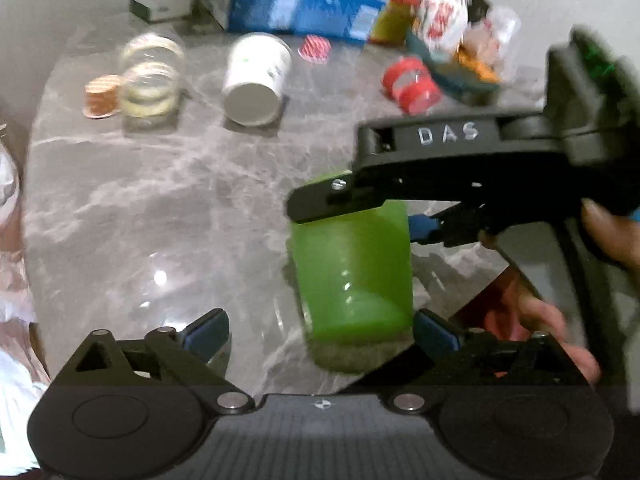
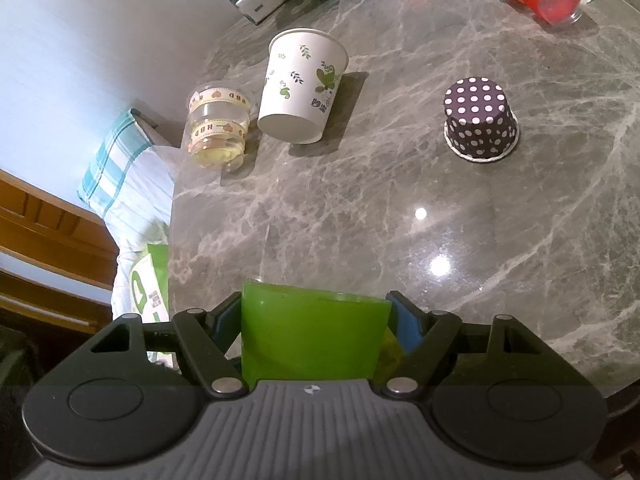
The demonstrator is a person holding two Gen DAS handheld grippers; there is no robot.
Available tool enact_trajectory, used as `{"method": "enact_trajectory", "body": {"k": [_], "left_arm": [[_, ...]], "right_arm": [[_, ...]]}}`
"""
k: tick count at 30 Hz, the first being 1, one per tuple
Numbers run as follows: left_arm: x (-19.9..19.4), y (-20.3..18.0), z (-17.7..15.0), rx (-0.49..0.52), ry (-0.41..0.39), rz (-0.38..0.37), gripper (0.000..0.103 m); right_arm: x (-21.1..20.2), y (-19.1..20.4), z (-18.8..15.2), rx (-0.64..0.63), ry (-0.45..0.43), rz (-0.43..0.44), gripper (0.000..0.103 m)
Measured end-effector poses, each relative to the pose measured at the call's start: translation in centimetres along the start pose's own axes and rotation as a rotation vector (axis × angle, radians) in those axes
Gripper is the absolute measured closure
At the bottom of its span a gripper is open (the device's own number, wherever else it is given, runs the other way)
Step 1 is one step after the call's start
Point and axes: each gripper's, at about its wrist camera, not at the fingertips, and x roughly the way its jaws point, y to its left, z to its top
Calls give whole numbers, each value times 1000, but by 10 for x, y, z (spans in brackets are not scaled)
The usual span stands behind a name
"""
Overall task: Flip cup upright
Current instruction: 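Open the left tool and pull it away from the cup, then rotate the green cup with the right tool so its opening faces up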
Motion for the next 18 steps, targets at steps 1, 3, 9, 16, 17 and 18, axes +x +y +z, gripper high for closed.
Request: {"method": "enact_trajectory", "body": {"k": [1,3,9,16,17,18], "left_arm": [[-12,9,-4,-27,-34,-13,3],[-30,23,-10,-71,-83,-26,3],[-71,65,-18,-190,-250,-6,3],[-82,78,-15,-255,-361,-48,3],[-82,77,-14,-252,-372,-49,3],[-82,76,-14,-248,-382,-50,3]], "right_arm": [[0,1,0,-8,-2,-3,27],[-1,2,-2,-22,-12,-11,27],[-38,27,-20,-167,-228,-39,27],[-103,67,-66,-461,-695,-224,27],[-109,72,-74,-518,-764,-259,27],[-113,76,-81,-574,-827,-284,27]]}}
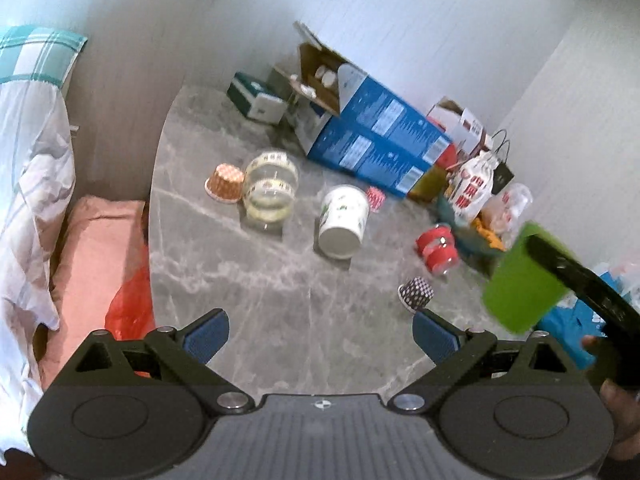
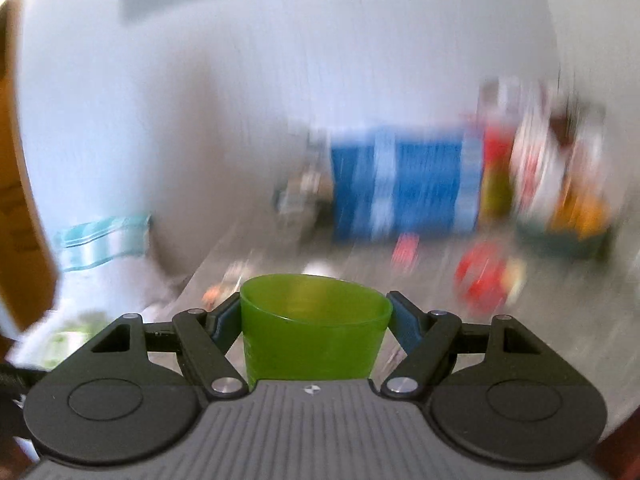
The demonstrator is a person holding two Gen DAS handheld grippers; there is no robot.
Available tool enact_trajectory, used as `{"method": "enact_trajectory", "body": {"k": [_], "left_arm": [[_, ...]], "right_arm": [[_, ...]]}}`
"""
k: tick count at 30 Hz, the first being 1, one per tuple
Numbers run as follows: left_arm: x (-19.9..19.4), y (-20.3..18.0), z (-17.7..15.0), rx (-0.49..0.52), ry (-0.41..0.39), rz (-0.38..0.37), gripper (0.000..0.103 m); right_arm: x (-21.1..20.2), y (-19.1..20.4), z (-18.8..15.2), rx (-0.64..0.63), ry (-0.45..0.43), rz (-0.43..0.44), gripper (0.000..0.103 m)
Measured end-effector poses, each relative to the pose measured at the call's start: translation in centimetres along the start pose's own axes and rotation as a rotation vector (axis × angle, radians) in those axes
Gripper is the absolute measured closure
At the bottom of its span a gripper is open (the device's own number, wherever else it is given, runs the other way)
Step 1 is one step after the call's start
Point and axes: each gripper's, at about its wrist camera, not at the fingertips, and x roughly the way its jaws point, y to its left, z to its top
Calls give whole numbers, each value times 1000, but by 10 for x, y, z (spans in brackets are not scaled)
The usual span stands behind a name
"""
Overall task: Flip cup upright
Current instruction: 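Rotate the green cup with the right tool so its opening faces up, then lower the green cup onto the table and open the right tool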
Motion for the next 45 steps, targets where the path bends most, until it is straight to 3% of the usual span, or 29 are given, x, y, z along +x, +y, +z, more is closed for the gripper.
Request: {"method": "enact_trajectory", "body": {"k": [4,13,18,45], "left_arm": [[-3,1,-3,-5,-28,-30,3],[-4,-11,-15,44,-70,-87,3],[4,-12,-19,39,-54,-91,3],[19,-7,-25,7,-4,-61,3]], "right_arm": [[-13,1,-14,-109,-173,-11,27],[28,-19,-103,-91,-272,-25,27],[24,-25,-125,-51,-305,-59,27],[42,-8,-138,-98,-222,-30,24]]}}
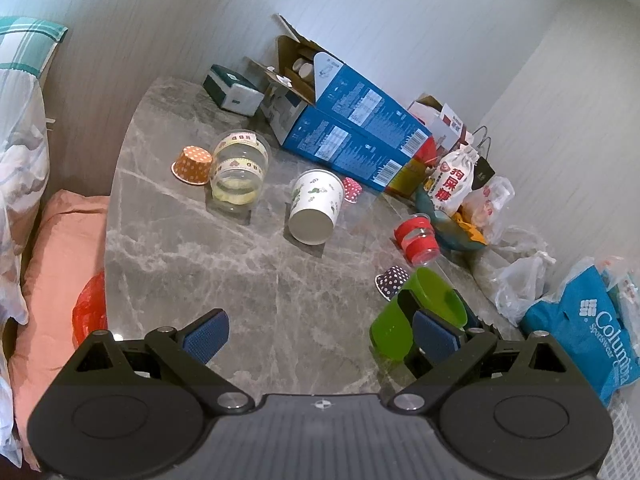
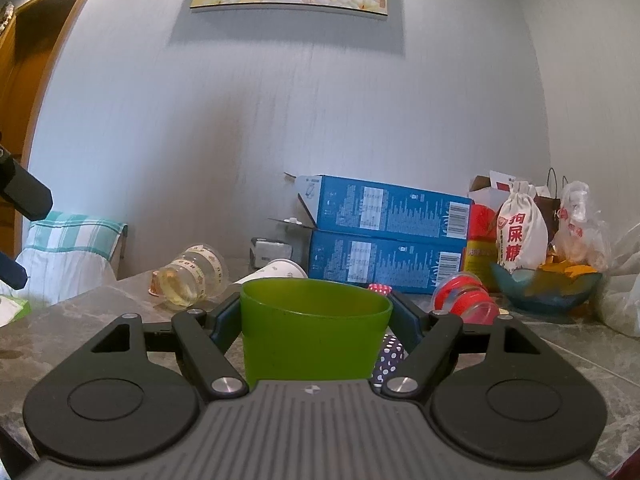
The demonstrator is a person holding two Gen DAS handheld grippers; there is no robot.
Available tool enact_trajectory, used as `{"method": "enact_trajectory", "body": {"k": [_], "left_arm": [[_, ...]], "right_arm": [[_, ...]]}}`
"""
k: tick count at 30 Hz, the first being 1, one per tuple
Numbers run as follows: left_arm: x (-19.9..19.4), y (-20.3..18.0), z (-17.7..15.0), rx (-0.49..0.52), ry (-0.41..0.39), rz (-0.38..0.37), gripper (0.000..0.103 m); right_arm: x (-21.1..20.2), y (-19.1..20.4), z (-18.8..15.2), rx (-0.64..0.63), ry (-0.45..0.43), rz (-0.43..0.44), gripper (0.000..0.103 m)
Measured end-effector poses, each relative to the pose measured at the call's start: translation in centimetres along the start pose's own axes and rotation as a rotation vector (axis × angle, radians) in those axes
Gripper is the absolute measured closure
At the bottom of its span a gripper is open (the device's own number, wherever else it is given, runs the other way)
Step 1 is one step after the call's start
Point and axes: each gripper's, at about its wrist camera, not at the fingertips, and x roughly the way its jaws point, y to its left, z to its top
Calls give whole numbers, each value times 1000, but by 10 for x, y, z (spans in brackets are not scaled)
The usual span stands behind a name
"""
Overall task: Flip cup upright
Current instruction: 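Lower the green cup onto the table and open the right tool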
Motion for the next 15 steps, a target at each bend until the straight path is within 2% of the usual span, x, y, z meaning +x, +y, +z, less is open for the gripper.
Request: {"method": "enact_trajectory", "body": {"k": [2,4,12,15], "left_arm": [[0,1,0,-6,1,3,3],[0,1,0,-11,4,8,3],[-1,2,-2,-6,1,15,3],[-5,-5,-5,49,-45,55,3]], "right_arm": [[1,-2,1,17,4,13,21],[2,-1,1,15,12,24,11],[4,0,-2,28,46,35,3],[-9,-5,1,61,54,15,1]]}}
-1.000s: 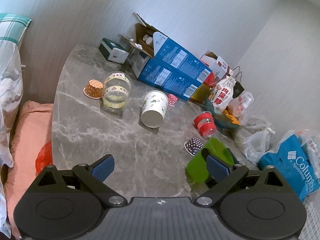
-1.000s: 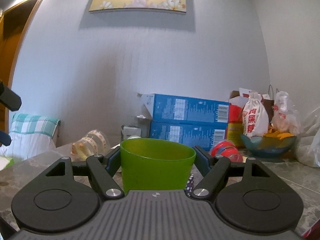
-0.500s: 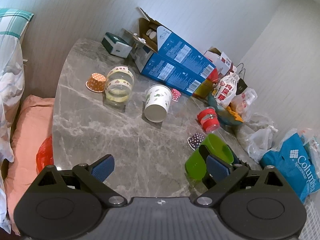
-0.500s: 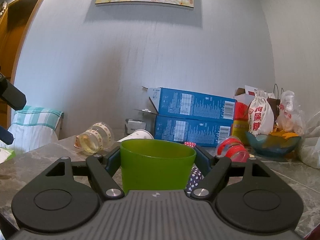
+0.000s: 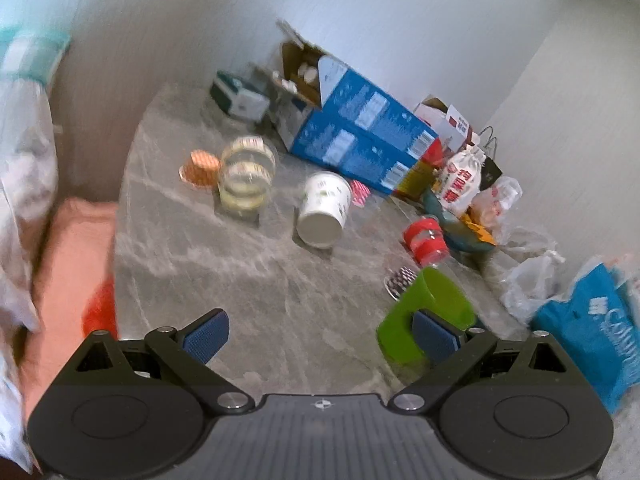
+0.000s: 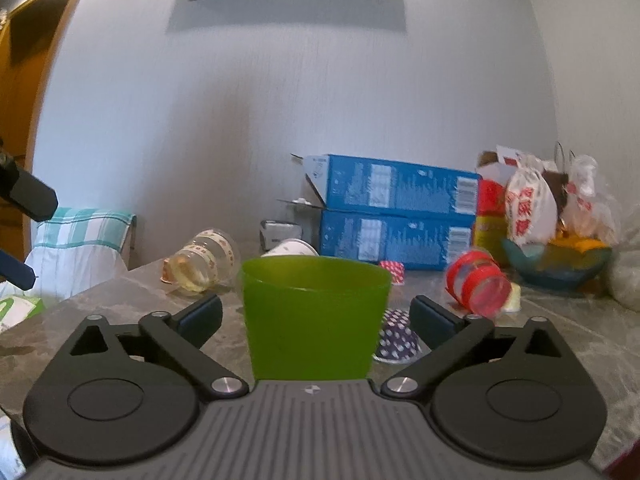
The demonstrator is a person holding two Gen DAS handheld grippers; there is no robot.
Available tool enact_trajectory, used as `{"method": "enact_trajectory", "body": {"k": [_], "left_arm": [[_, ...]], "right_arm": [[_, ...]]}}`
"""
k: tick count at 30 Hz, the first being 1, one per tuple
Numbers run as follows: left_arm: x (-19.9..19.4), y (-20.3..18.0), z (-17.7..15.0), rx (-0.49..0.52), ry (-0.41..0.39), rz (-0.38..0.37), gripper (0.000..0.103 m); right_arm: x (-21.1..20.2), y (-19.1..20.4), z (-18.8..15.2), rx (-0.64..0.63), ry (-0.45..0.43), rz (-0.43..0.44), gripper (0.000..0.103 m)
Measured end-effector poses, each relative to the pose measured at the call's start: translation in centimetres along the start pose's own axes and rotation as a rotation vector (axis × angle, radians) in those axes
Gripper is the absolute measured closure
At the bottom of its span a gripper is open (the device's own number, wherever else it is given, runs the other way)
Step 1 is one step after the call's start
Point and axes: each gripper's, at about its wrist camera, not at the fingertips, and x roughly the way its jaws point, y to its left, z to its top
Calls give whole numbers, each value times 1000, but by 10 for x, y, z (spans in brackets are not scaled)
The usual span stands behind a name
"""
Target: Flip cup upright
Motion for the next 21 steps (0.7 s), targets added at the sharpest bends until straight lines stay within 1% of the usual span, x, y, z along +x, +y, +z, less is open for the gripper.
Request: {"method": "enact_trajectory", "body": {"k": [2,3,5,7,9,12,13,16,18,21], "left_arm": [[-5,-8,-1,72,-56,61,3],[-6,-14,0,121,-68,82,1],[-7,-22,3,181,-72,97,1],[-10,-32,8,218,-84,91,1],[-14,-44,13,260,-83,83,1],[-25,-65,20,312,-96,111,1],[-29,-72,22,331,-98,128,1],[-39,-87,26,350,-87,152,1],[-44,-94,29,349,-64,134,1],[-48,-104,30,362,-36,134,1]], "right_arm": [[-18,-3,9,16,-18,-8,1],[-27,-4,15,20,-14,-17,1],[-42,-6,35,39,18,-51,1],[-56,-8,57,63,63,-71,1],[-67,-11,79,79,120,-73,1],[-78,-14,110,83,230,-57,1],[-81,-15,116,90,247,-54,1],[-92,-17,133,110,281,-52,1],[-96,-18,139,112,298,-60,1],[-97,-20,142,103,325,-68,1]]}}
